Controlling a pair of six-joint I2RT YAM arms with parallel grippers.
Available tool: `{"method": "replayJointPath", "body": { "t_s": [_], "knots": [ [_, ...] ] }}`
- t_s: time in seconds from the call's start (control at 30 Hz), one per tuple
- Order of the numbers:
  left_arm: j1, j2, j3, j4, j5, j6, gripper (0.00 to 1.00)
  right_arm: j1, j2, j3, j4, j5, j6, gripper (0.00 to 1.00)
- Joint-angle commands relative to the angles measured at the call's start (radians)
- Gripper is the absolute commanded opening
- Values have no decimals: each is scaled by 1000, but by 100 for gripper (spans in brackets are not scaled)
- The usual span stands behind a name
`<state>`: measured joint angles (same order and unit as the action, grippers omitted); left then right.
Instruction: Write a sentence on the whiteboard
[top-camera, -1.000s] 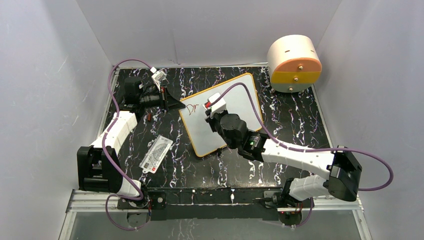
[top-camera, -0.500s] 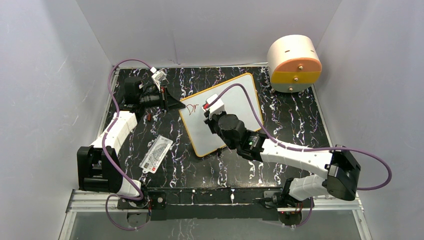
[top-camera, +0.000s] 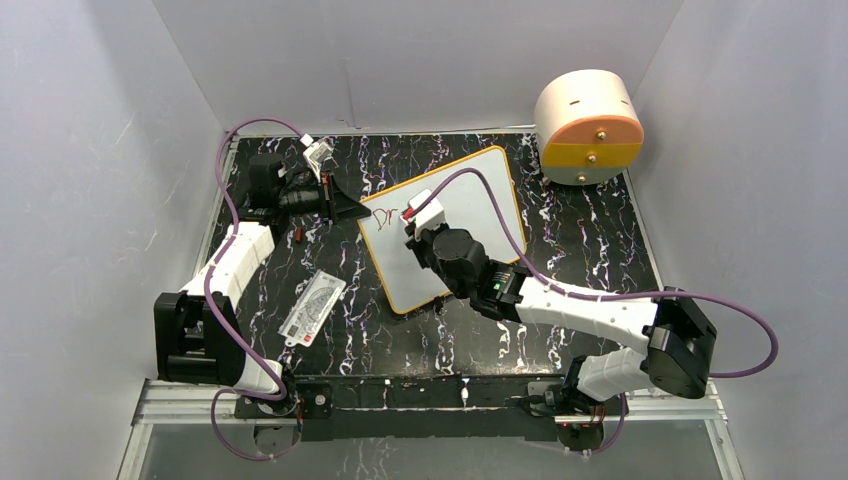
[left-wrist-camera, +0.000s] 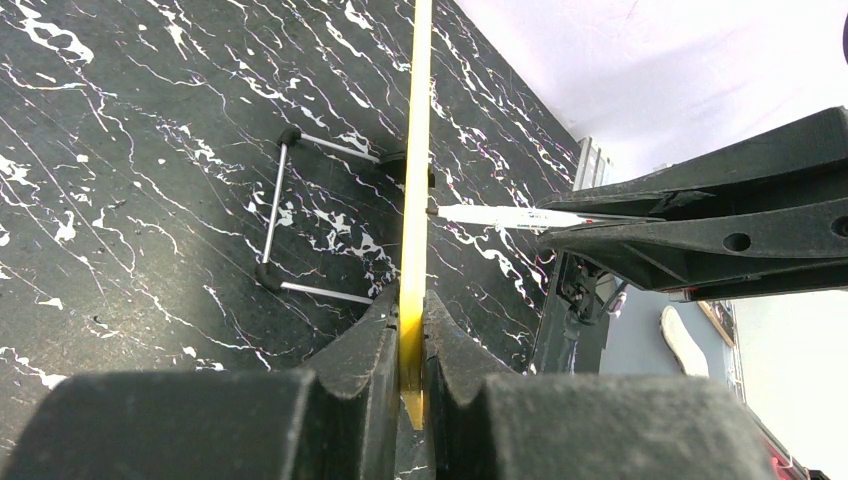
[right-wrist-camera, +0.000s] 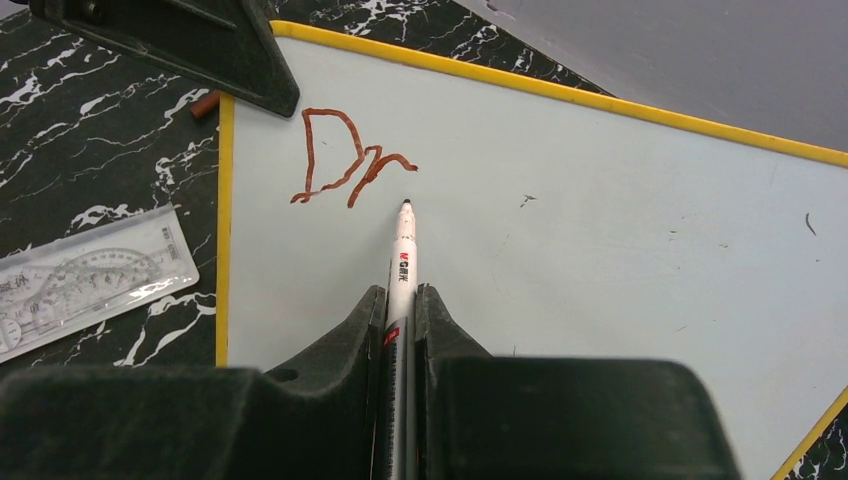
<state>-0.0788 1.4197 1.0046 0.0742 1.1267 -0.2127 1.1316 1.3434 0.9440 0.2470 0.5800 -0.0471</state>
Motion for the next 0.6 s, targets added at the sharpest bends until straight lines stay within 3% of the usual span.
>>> {"method": "replayJointPath", "body": {
  "t_s": [0.0,0.57],
  "knots": [
    [-3,15,-15,-30,4,13,0,-5,-1,21,86,4,14,0],
    [-3,12,-16,-31,4,13,0,-18,10,17,51,25,26,0]
  ]
}}
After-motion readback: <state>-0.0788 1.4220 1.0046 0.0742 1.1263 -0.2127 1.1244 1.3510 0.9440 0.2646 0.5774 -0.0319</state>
